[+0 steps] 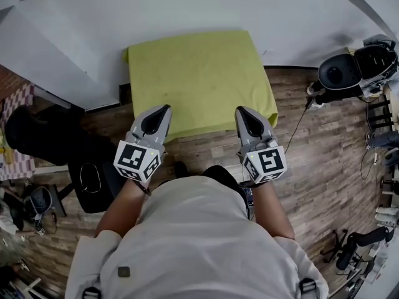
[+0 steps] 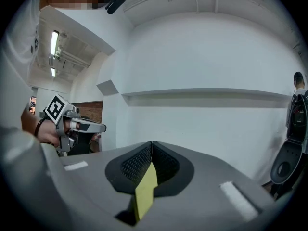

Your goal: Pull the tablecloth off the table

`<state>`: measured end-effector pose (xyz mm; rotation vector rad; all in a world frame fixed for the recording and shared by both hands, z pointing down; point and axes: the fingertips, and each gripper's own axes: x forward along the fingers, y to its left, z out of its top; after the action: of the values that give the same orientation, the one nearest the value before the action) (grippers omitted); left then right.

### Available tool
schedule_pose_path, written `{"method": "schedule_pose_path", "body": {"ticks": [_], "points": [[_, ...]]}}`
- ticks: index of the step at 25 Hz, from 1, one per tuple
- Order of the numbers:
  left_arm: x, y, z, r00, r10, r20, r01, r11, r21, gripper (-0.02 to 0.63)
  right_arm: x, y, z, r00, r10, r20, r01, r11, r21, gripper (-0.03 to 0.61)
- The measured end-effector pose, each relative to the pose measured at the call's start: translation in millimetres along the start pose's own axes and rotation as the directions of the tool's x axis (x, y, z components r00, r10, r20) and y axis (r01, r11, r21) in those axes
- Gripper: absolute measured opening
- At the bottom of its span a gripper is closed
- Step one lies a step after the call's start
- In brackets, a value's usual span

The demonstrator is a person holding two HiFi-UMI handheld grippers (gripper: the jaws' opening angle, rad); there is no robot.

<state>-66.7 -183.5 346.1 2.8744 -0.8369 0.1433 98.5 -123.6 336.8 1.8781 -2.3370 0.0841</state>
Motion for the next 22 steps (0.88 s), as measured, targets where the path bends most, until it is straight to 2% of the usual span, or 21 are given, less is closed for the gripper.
{"method": "schedule_pose_path", "body": {"ticks": [7, 13, 18, 22], "points": [[36.5, 24.3, -6.7, 0.999, 0.033, -0.023, -0.033, 0.999, -0.023, 0.003, 44.5, -34.9, -14.2, 0.998, 0.040, -0.046, -0.041, 0.999, -0.017, 0.014], [82.4, 49.0, -21.3, 0.992, 0.094, -0.087, -0.098, 0.994, -0.050, 0.005, 98.9, -82.2, -30.6, 0.990, 0.106, -0.095, -0.107, 0.994, 0.000, 0.015], [122.7, 66.1, -42.0, 0.977, 0.155, -0.144, -0.168, 0.982, -0.085, 0.018, 134.8, -125.9, -58.5, 0.972, 0.164, -0.167, -0.164, 0.986, 0.013, 0.023], [146.8, 83.0, -68.0, 0.960, 0.200, -0.195, -0.222, 0.970, -0.100, 0.026, 158.7, -147.1, -91.6, 0.947, 0.217, -0.237, -0.216, 0.976, 0.032, 0.057]]}}
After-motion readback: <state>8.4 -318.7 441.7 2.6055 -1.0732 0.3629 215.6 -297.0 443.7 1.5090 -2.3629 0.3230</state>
